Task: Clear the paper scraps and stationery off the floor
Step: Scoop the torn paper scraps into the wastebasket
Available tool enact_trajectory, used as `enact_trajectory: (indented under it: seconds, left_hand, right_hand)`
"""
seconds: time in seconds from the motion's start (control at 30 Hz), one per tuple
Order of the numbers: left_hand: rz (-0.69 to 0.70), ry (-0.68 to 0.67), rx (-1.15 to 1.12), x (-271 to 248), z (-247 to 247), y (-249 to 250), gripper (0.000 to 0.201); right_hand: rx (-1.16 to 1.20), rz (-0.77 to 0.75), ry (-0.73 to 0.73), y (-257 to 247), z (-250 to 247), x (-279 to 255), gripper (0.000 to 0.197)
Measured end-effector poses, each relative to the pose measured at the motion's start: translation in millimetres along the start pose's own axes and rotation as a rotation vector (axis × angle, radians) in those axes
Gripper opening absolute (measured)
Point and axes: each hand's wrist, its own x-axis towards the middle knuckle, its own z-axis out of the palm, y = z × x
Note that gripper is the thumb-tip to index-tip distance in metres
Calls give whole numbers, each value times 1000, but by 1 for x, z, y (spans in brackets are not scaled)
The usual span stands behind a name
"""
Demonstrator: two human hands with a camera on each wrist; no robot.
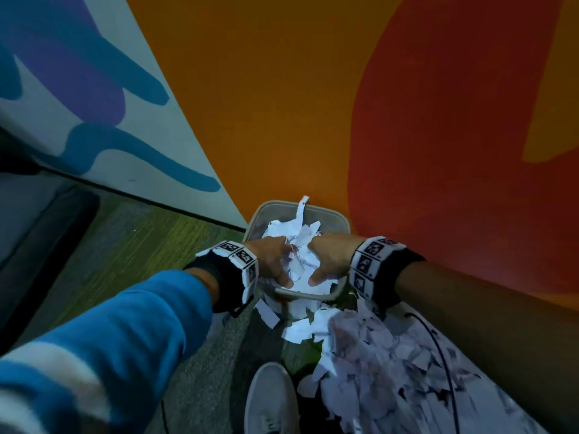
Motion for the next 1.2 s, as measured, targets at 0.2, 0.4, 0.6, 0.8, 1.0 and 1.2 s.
enact_trajectory:
  seconds: [0.2, 0.4, 0.6, 0.8, 1.0, 1.2]
  left_hand:
    - [-99, -46, 131, 31, 16, -3, 71]
    - [-116, -81, 164, 41, 16, -4, 81]
    - [-111, -8, 153, -5, -40, 15, 65]
    - [68, 257, 203, -31, -84, 67, 37]
    - [258, 207, 248, 0, -64, 166, 26]
    - [426, 28, 343, 52, 7, 272, 20]
  right_hand:
    - [15, 22, -52, -5, 11, 22, 45]
    - [49, -10, -62, -1, 13, 27, 57]
    - [258, -99, 57, 18, -21, -6, 80]
    - [496, -124, 245, 71, -39, -74, 69]
    - [610, 36, 171, 152, -15, -139, 71]
    - [777, 334, -7, 256, 90, -196, 55]
